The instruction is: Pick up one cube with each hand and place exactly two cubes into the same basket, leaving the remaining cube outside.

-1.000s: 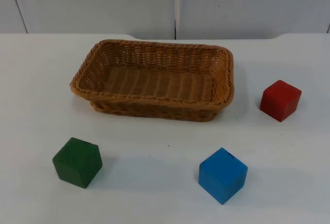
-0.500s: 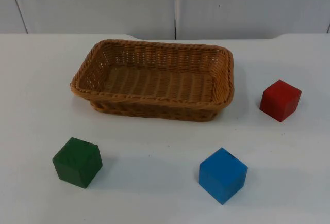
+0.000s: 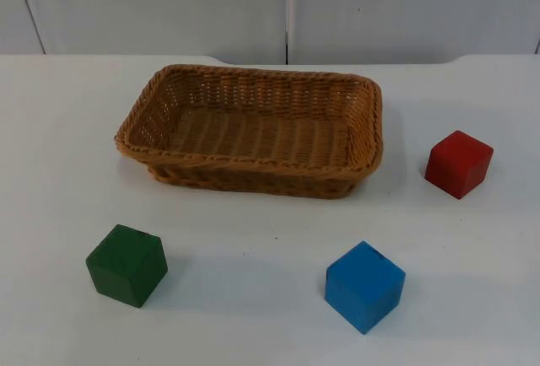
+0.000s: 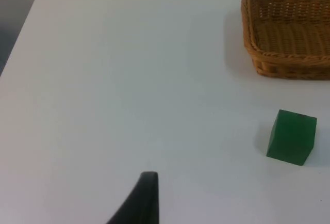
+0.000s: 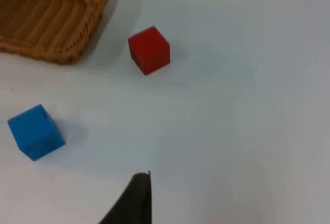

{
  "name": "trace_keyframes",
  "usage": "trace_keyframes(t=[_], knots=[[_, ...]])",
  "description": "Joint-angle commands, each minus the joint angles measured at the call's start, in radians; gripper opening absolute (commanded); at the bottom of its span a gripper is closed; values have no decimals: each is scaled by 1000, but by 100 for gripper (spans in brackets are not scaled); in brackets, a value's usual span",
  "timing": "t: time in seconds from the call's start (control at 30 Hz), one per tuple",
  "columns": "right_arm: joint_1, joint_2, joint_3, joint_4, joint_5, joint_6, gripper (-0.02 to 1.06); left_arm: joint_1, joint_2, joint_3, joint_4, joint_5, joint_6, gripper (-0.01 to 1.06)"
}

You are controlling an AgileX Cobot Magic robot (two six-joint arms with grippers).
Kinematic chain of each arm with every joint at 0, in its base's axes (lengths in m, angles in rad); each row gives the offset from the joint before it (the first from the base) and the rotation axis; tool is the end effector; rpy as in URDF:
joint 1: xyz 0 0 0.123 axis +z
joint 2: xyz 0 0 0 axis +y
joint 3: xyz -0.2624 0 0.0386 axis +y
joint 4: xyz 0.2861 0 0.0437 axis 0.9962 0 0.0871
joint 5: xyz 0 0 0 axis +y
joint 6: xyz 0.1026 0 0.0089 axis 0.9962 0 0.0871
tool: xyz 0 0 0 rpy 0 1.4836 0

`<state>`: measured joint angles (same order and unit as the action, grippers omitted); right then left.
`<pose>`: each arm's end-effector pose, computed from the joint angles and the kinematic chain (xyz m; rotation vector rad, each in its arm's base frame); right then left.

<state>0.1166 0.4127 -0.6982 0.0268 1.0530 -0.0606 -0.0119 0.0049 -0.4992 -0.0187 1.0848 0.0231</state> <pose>0.1163 0.0160 0.3213 -0.1968 2.2429 0.0634 0.0591 -0.0024 0.2874 0.0374 2.0737 -0.0156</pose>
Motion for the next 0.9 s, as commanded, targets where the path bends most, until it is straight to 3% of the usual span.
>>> trace_keyframes(t=[0.0,0.5,0.87], knots=[[-5,43,-8,0,-14,-15,105,3,-5,6,6,-12,-4,105],[-5,234,-8,2,-22,-19,105,3,186,-122,-33,-27,-4,105],[-5,335,-90,4,-20,-25,105,3,392,-126,-77,-36,-4,105]])
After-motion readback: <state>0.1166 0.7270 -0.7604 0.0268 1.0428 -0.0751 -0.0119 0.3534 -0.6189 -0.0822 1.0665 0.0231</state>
